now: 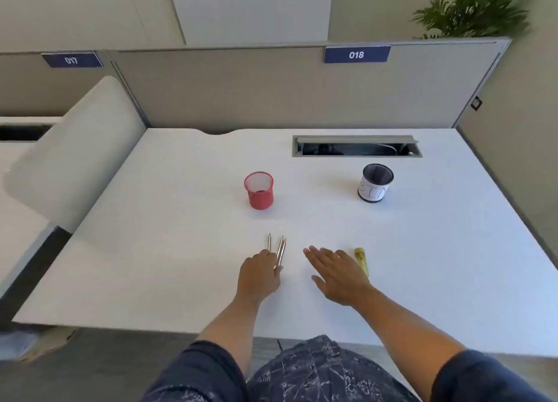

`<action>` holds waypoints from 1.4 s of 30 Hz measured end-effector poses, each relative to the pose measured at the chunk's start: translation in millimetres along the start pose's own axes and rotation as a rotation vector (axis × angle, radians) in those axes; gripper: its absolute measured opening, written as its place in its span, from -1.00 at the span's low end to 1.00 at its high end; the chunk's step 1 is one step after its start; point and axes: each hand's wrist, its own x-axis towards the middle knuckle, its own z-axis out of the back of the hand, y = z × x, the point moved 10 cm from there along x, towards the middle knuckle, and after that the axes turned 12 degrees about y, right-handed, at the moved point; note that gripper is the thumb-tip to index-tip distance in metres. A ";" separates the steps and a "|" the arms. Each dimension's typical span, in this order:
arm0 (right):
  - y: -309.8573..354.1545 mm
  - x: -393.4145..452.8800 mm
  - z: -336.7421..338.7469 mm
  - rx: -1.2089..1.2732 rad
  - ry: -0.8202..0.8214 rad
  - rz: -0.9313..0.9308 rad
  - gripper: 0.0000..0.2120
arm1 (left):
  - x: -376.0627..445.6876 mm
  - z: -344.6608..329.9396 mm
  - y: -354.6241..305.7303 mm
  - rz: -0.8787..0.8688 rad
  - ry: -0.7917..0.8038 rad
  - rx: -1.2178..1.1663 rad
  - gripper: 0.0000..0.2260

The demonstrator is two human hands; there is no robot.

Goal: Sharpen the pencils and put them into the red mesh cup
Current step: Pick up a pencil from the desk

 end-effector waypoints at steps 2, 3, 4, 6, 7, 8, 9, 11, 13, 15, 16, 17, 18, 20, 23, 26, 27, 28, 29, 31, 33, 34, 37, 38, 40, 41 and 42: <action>15.1 8.6 -4.7 -0.011 0.053 0.096 -0.38 | 1.3 -3.6 -4.3 0.000 0.026 -0.053 -0.79; 21.6 12.1 -7.3 -0.039 0.057 0.130 -0.37 | 1.4 -7.8 -7.1 -0.009 0.038 -0.055 -0.78; 27.7 15.2 -6.5 -0.049 0.056 0.155 -0.37 | -0.6 -9.2 -11.5 -0.017 0.052 -0.045 -0.78; 37.2 22.2 -12.3 -0.074 0.082 0.176 -0.36 | -1.1 -19.9 -15.4 -0.036 0.094 -0.050 -0.80; 39.8 25.1 -14.7 -0.082 0.093 0.181 -0.37 | -0.4 -22.7 -14.9 -0.037 0.102 -0.059 -0.82; 41.2 26.4 -15.1 -0.091 0.098 0.182 -0.37 | 0.2 -23.3 -13.9 -0.038 0.095 -0.072 -0.85; 43.4 28.0 -17.4 -0.096 0.100 0.187 -0.37 | 0.8 -23.5 -12.4 -0.032 0.093 -0.080 -0.86; 46.0 29.7 -21.6 -0.102 0.108 0.199 -0.36 | 2.1 -22.9 -9.7 -0.017 0.079 -0.109 -0.89; 46.6 29.7 -26.9 -0.099 0.117 0.205 -0.36 | 2.5 -22.7 -6.4 0.006 0.062 -0.170 -0.89; 44.8 30.4 -28.1 -0.091 0.112 0.202 -0.35 | 2.6 -22.6 -3.5 0.032 0.051 -0.234 -0.91; 43.0 31.2 -28.2 -0.082 0.115 0.195 -0.35 | 3.4 -23.1 -2.9 0.037 0.047 -0.261 -0.92; 41.3 32.0 -28.3 -0.078 0.117 0.188 -0.34 | 3.9 -24.1 -3.0 0.039 0.050 -0.280 -0.92; 39.9 32.8 -28.4 -0.071 0.122 0.181 -0.34 | 4.4 -24.1 -3.9 0.036 0.051 -0.292 -0.93; 38.1 33.8 -28.7 -0.058 0.129 0.168 -0.33 | 5.5 -23.9 -6.1 0.027 0.057 -0.307 -0.94; 38.4 36.0 -28.1 -0.052 0.119 0.161 -0.33 | 7.6 -24.4 -8.3 0.024 0.066 -0.307 -0.96; 39.2 37.9 -28.7 -0.052 0.116 0.156 -0.36 | 10.0 -27.3 -10.7 0.007 0.080 -0.287 -0.96; 39.5 38.2 -28.2 -0.056 0.113 0.154 -0.38 | 10.5 -27.8 -11.6 0.001 0.085 -0.270 -0.96; 40.0 38.2 -27.5 -0.062 0.107 0.154 -0.41 | 11.0 -28.3 -12.2 -0.005 0.088 -0.254 -0.95; 40.0 38.0 -25.9 -0.067 0.095 0.152 -0.44 | 11.4 -28.0 -12.7 -0.008 0.089 -0.235 -0.94; 38.9 37.9 -22.2 -0.067 0.071 0.134 -0.51 | 11.8 -26.1 -12.9 -0.011 0.083 -0.186 -0.90; 36.2 37.9 -19.1 -0.064 0.055 0.107 -0.55 | 12.0 -23.2 -14.1 -0.021 0.068 -0.121 -0.87; 35.8 38.3 -19.0 -0.065 0.056 0.094 -0.59 | 11.6 -23.0 -14.6 -0.030 0.062 -0.090 -0.86; 28.5 37.9 -17.9 -0.068 0.068 0.040 -0.73 | 13.4 -25.2 -19.5 -0.069 0.079 0.019 -0.84; 25.3 37.6 -18.3 -0.075 0.081 0.026 -0.74 | 14.1 -26.9 -20.9 -0.080 0.091 0.059 -0.83; 19.1 36.6 -19.5 -0.098 0.090 0.007 -0.76 | 14.5 -29.6 -23.2 -0.094 0.109 0.114 -0.82; 16.4 35.9 -19.6 -0.106 0.086 -0.001 -0.77 | 14.2 -30.6 -24.1 -0.098 0.114 0.126 -0.81; 14.1 35.4 -19.6 -0.108 0.084 -0.009 -0.77 | 14.0 -31.2 -25.3 -0.106 0.115 0.135 -0.80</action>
